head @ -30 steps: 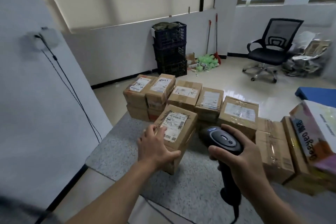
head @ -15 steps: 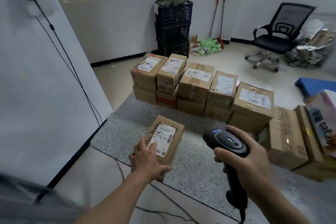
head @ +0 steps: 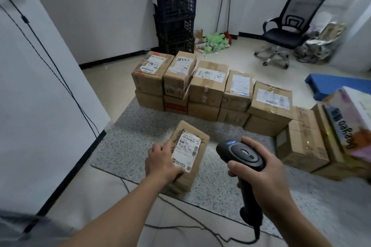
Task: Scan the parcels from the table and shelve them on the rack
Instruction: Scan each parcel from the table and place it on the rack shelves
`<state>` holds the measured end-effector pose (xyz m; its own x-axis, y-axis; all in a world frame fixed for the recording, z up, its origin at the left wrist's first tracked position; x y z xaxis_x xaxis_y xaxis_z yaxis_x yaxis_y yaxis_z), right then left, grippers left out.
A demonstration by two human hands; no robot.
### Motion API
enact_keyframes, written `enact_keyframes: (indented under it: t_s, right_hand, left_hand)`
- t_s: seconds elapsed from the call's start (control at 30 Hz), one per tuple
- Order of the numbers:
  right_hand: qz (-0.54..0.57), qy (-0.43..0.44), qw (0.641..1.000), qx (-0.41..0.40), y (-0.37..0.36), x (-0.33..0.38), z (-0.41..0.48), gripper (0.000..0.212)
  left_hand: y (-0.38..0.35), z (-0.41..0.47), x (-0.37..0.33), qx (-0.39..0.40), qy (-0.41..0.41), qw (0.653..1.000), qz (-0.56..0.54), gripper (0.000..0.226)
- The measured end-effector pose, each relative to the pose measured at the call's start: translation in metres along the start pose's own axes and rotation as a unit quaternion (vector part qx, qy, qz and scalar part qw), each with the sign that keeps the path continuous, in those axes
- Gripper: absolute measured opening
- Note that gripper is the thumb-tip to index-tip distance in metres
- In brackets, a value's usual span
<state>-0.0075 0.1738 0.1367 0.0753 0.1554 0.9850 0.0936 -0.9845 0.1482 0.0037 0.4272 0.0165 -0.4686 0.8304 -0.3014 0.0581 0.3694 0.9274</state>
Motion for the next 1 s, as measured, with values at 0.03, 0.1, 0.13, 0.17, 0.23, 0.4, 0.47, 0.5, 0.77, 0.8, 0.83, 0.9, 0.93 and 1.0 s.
enact_keyframes:
  t_s: [0.03, 0.1, 0.13, 0.17, 0.23, 0.4, 0.47, 0.5, 0.77, 0.8, 0.83, 0.9, 0.93, 1.0]
  right_hand:
    - [0.003, -0.002, 1.0, -0.003, 0.001, -0.001, 0.0, 0.073]
    - [0.011, -0.006, 1.0, -0.013, 0.006, -0.002, -0.001, 0.075]
    - [0.016, -0.007, 1.0, -0.018, 0.009, -0.003, -0.002, 0.075]
    - [0.019, -0.008, 1.0, -0.023, 0.012, -0.004, -0.003, 0.075]
    - [0.02, -0.009, 0.999, -0.033, 0.019, -0.006, -0.006, 0.076]
    - [0.018, -0.013, 0.998, -0.06, 0.037, -0.012, -0.013, 0.081]
    - [0.019, -0.014, 0.998, -0.064, 0.04, -0.015, -0.015, 0.085]
    - [0.02, -0.016, 0.998, -0.065, 0.041, -0.016, -0.016, 0.085]
    - [0.031, -0.017, 0.997, -0.069, 0.046, -0.013, -0.021, 0.078]
    - [0.031, -0.018, 0.997, -0.069, 0.047, -0.012, -0.021, 0.077]
    - [0.032, -0.019, 0.997, -0.069, 0.047, -0.012, -0.022, 0.077]
    - [0.034, -0.018, 0.997, -0.07, 0.047, -0.01, -0.023, 0.077]
    - [0.033, -0.017, 0.997, -0.07, 0.046, -0.008, -0.024, 0.077]
    - [0.031, -0.014, 0.997, -0.071, 0.046, -0.006, -0.025, 0.078]
  left_hand:
    - [-0.001, -0.001, -0.012, -0.008, -0.03, 1.0, 0.003, 0.105]
    - [-0.005, -0.004, -0.036, -0.008, -0.087, 0.996, 0.003, 0.095]
    - [-0.008, -0.006, -0.046, 0.004, -0.112, 0.994, 0.005, 0.085]
    - [-0.012, -0.007, -0.055, 0.025, -0.129, 0.991, 0.013, 0.076]
    - [-0.018, -0.011, -0.065, 0.065, -0.139, 0.988, 0.034, 0.07]
    - [-0.026, -0.018, -0.071, 0.149, -0.114, 0.978, 0.087, 0.076]
    - [-0.023, -0.018, -0.071, 0.176, -0.101, 0.974, 0.099, 0.076]
    - [-0.022, -0.017, -0.071, 0.184, -0.096, 0.973, 0.106, 0.078]
    - [-0.029, -0.016, -0.065, 0.186, -0.067, 0.971, 0.135, 0.134]
    - [-0.031, -0.016, -0.064, 0.189, -0.066, 0.97, 0.136, 0.138]
    - [-0.031, -0.016, -0.063, 0.191, -0.065, 0.97, 0.135, 0.139]
    - [-0.032, -0.017, -0.061, 0.188, -0.06, 0.971, 0.134, 0.138]
    - [-0.033, -0.019, -0.06, 0.184, -0.058, 0.972, 0.133, 0.137]
    - [-0.032, -0.021, -0.058, 0.173, -0.061, 0.974, 0.13, 0.137]
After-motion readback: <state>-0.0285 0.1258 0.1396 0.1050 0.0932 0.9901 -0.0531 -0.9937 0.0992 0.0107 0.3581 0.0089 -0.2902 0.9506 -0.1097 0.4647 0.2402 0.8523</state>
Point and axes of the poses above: each hand's wrist, its own z-axis towards the middle knuckle, its own y-axis out of the back of the hand, x = y × z, the point moved 3 cm from there along z, towards the middle knuckle, and after that the axes turned 4 degrees about -x, right-handed, at the moved point
